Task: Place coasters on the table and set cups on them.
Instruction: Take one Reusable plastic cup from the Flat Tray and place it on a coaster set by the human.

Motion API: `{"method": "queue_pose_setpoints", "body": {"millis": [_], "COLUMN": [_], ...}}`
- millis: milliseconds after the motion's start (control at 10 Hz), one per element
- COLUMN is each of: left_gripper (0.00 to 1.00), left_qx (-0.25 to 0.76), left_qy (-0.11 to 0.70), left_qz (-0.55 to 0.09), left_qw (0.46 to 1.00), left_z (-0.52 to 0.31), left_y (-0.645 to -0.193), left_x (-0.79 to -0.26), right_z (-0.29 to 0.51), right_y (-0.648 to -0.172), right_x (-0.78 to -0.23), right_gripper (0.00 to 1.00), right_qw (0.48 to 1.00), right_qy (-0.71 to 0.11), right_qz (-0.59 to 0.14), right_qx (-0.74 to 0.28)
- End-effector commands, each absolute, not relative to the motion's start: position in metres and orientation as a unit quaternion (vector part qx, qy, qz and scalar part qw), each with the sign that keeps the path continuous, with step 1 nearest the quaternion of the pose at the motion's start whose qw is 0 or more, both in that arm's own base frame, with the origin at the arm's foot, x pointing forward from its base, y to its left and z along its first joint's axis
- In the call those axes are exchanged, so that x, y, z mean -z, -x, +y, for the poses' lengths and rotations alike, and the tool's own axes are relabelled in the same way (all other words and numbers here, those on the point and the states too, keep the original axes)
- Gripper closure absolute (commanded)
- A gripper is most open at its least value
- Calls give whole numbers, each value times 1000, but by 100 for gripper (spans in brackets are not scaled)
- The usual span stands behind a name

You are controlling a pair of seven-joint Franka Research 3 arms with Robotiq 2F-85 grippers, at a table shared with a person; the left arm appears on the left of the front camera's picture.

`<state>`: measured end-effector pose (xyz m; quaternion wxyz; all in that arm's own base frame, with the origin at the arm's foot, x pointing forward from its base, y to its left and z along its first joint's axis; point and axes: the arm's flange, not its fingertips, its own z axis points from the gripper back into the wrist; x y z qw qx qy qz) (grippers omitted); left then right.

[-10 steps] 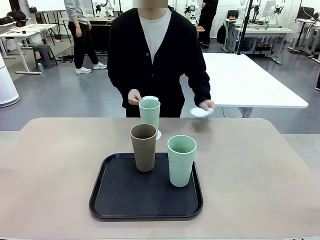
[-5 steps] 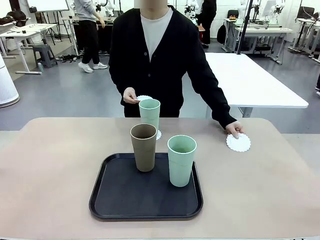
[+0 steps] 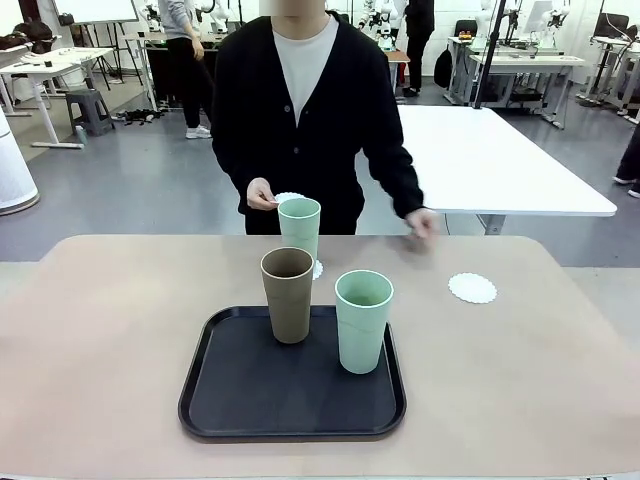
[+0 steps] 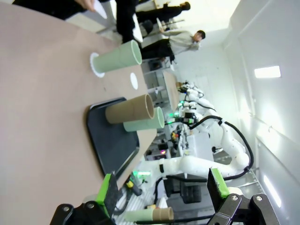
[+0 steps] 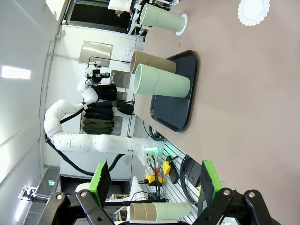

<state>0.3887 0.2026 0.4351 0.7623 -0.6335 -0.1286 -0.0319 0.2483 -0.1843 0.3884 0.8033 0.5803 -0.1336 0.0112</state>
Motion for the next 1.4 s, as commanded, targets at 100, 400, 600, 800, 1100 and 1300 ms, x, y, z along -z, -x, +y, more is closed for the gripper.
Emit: {"method": "queue_pose_setpoints", "body": {"millis": [100,400,600,800,1100,1300], "left_gripper": [0,0,0,0,0,0], "left_qx": [29,29,29,29,29,29], "left_qy": [634,634,634,634,634,634], "left_qz": [-135,-135,-135,-135,-135,-135], "left_qw": [761,761,761,761,761,761], "left_z": [203,203,203,203,203,203], "left_y": [-388,-388,-388,-388,-388,-388], "left_x": [-435,-435,-435,-435,-435,-435], "right_z": [-184,-178,-152,-116,-32,28], "right_y": [-249,-264,-304,-345,-360,-347], "right_x": [-389,-398,-435,-469,-485,-486], "right_gripper": [0,0,0,0,0,0], "right_qw": [799,817,851,877,873,836], "right_qy": [-584,-561,-493,-414,-274,-205], "right_qz": [-141,-122,-141,-174,-228,-261], "right_qx": [-15,-54,-110,-172,-332,-436]}}
